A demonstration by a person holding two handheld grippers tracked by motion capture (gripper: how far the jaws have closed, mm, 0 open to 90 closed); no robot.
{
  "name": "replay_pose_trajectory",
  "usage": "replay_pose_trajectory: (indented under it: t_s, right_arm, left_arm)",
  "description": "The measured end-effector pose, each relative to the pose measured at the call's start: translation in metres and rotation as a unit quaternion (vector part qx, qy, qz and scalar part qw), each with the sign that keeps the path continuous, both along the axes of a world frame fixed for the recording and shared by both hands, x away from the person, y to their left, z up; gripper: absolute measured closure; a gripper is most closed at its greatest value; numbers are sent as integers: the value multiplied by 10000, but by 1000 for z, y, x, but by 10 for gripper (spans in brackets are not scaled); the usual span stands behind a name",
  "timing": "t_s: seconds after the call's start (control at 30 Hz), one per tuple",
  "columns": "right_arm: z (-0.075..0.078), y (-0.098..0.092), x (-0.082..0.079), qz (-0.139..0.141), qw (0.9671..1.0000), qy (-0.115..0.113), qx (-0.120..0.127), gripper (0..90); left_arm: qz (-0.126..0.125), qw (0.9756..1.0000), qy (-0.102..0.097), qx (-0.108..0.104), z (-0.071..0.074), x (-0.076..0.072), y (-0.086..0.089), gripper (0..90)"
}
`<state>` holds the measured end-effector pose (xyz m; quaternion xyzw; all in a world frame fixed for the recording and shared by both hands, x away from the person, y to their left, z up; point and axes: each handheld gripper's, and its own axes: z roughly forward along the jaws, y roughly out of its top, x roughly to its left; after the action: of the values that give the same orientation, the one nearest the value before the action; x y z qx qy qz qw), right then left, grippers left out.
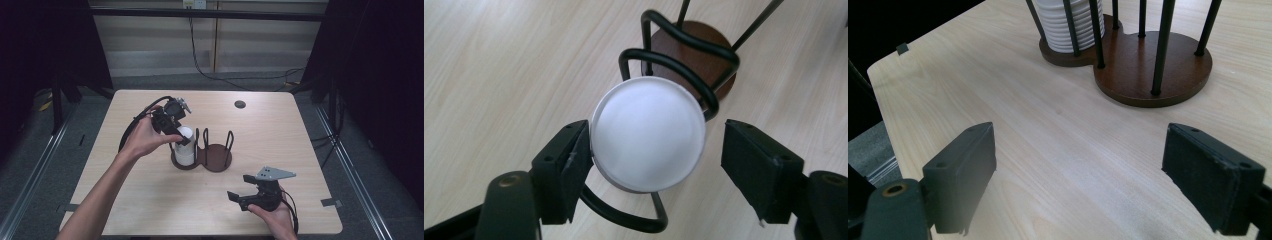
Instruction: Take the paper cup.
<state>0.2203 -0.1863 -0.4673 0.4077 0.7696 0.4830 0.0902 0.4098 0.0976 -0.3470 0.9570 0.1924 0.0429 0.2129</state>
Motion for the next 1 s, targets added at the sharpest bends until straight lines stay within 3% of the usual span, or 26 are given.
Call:
replay_pose_trajectory:
  t_s: [0.17, 0.43, 0.47, 0.6, 1.0]
  right_arm:
    - [-1, 2, 0, 70, 10000, 50, -47, 137]
    - [-1, 2, 0, 116, 9999, 65, -67, 137]
    - [-1, 2, 0, 119, 9999, 66, -73, 137]
    - [-2, 3, 0, 130, 9999, 84, -74, 137]
    - [-3, 4, 1, 154, 9997, 140, -111, 137]
  left_arm:
    - [50, 9999, 75, 64, -1, 4, -5, 298]
    - [27, 9989, 134, 444, -6, 8, -13, 294]
    - [72, 9991, 155, 396, -7, 8, -13, 293]
    - [-28, 9982, 215, 558, -10, 9, -15, 296]
    - [-69, 9977, 247, 625, -10, 11, -17, 344]
